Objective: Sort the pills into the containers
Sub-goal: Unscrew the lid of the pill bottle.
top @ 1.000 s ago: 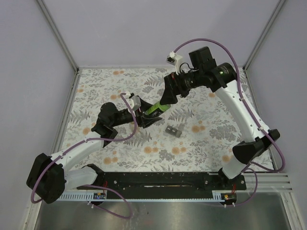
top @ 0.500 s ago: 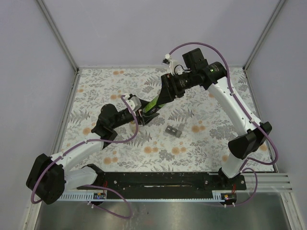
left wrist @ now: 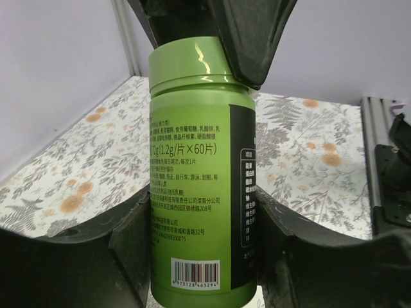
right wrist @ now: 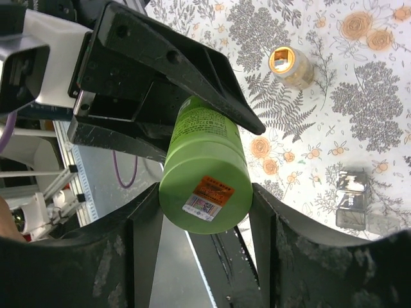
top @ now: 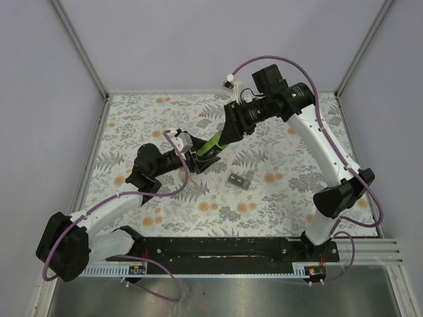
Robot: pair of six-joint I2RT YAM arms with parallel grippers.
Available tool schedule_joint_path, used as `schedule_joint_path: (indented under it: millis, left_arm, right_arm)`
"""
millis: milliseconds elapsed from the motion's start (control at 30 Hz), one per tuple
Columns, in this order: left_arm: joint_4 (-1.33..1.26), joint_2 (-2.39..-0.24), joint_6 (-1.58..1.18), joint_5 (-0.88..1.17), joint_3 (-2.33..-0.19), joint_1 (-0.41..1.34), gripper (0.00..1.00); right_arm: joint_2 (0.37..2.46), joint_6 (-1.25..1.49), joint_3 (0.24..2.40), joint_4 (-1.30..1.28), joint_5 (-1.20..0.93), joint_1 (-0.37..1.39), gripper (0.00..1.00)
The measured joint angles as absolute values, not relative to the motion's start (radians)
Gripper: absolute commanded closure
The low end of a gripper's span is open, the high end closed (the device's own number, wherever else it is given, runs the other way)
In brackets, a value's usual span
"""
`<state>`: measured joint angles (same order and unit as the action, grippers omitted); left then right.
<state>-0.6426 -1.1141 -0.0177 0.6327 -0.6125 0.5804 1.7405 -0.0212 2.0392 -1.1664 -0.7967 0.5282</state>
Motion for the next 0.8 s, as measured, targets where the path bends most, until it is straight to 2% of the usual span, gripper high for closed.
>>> schedule_joint_path:
  millis: [300, 567, 800]
  left_arm:
    - [-0.765, -1.114, -0.183, 0.739, -0.611, 0.576, 1.0]
    - [-0.836, -1.131, -0.293, 0.805, -0.611, 0.575, 1.0]
    - [-0.896, -1.134, -0.343, 0.857, -0.611, 0.577, 1.0]
  right_arm:
    - [1.74, -0.267, 2.141, -1.293, -0.86, 0.535, 0.52]
    - [1.704, -0.492, 2.15, -1.335, -0.857, 0.555, 0.46]
    - [1.617, -0.653, 2.074, -1.304, -0.831, 0.583, 0.42]
